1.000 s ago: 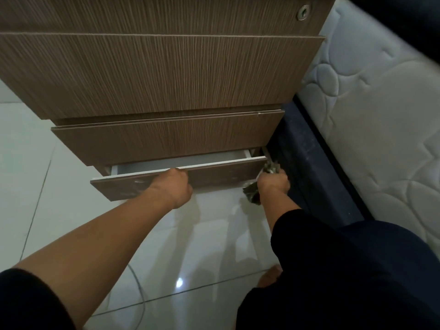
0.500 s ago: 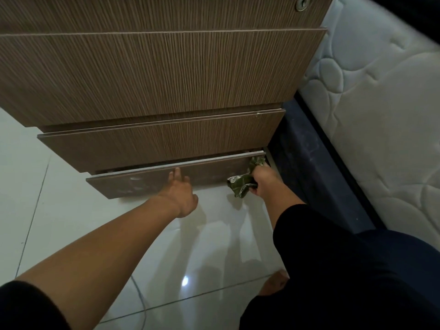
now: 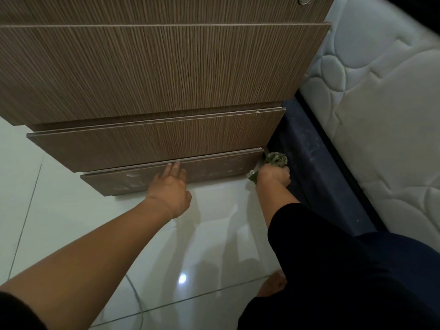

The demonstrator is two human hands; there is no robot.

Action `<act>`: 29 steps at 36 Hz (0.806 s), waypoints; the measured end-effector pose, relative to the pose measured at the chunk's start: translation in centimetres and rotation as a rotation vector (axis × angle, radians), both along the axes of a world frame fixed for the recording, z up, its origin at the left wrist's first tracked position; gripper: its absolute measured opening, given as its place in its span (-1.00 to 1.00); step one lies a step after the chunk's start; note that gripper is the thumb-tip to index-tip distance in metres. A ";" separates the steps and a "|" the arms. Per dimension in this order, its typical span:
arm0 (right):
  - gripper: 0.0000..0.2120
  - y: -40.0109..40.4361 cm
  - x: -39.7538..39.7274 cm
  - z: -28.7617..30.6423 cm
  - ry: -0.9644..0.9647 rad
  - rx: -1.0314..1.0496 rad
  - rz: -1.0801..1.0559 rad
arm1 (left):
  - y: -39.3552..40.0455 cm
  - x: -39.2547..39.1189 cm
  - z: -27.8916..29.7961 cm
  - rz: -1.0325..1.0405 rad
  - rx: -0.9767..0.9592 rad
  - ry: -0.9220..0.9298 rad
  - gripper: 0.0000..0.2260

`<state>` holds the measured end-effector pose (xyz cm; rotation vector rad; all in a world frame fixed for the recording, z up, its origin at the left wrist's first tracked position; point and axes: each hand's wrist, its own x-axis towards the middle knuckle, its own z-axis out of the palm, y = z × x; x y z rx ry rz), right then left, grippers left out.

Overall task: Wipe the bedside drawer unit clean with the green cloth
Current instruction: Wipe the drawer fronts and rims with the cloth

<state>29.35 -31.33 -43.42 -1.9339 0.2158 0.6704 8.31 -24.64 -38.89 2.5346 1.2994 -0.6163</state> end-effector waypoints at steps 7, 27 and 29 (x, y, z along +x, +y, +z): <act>-0.68 2.7 -0.6 3.2 0.052 0.278 -0.356 | 0.6 0.3 0.3 -0.007 -0.013 -0.012 -0.38; -0.59 2.8 -3.7 3.6 0.235 0.531 -0.411 | 1.9 -1.2 0.4 0.013 -0.057 -0.003 -0.38; -0.61 3.0 -4.4 3.8 0.251 0.543 -0.434 | 2.3 -1.7 0.6 0.034 -0.066 -0.011 -0.37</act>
